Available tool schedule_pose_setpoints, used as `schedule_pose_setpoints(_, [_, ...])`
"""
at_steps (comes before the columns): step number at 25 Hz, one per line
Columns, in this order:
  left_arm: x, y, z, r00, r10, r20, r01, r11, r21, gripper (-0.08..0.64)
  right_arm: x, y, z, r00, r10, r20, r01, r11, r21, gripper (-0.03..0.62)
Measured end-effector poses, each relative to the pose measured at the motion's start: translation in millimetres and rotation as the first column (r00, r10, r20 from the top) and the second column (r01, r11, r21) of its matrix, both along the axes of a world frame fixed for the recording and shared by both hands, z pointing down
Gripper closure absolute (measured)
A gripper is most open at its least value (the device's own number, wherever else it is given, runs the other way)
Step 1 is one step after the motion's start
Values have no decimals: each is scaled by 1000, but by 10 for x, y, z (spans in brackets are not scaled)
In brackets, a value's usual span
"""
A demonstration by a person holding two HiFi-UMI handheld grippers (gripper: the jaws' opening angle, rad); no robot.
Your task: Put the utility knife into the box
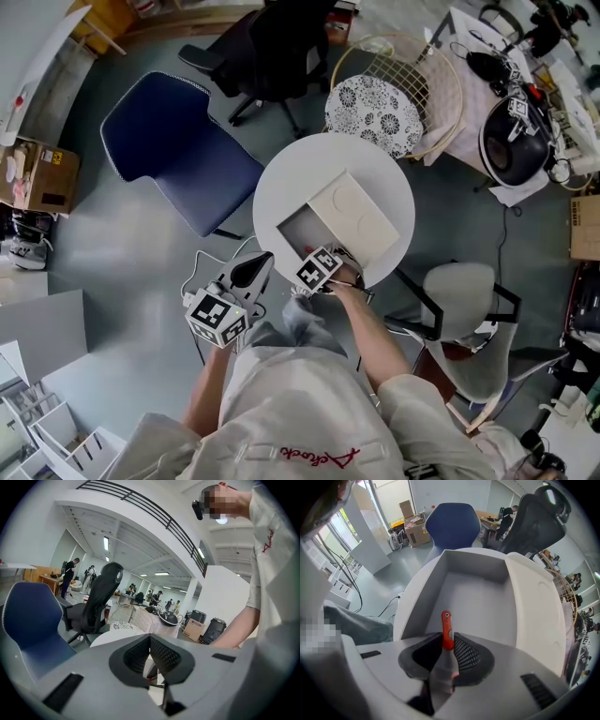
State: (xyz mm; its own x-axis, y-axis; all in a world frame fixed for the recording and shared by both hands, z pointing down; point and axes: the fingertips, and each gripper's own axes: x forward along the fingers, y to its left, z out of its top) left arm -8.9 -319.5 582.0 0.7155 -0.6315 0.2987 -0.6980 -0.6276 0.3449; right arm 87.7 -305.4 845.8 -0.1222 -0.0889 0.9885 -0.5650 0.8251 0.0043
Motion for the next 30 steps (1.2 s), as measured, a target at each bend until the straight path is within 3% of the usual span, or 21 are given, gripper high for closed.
schedule_pose_setpoints(6, [7, 10, 5, 1000, 7, 0, -7, 1000, 1, 548, -12, 4, -27, 999, 11, 40, -10, 1000, -11, 502])
schedule_pose_setpoints(10, [-13, 3, -28, 1000, 10, 0, -10, 1000, 10, 548, -48, 25, -86, 993, 82, 89, -78, 996, -41, 447])
schedule_pose_setpoints(17, [13, -5, -76, 1000, 25, -9, -25, 999, 22, 549, -51, -126, -312, 991, 77, 109, -85, 994, 74, 437])
schedule_pose_setpoints(23, [65, 56, -95, 999, 49, -13, -49, 998, 27, 548, -51, -145, -431, 989, 84, 122, -99, 987, 123, 439])
schedule_pose_setpoints(26, [46, 98, -99, 999, 53, -12, -53, 998, 25, 549, -53, -185, -539, 985, 100, 142, -126, 973, 192, 494])
schedule_pose_setpoints(27, [36, 115, -102, 999, 53, -12, -53, 998, 26, 548, -50, -204, -584, 984, 104, 147, -135, 965, 223, 540])
schedule_pose_setpoints(30, [14, 173, -115, 998, 55, -8, -55, 998, 32, 549, -45, -253, -757, 977, 118, 179, -170, 935, 311, 569])
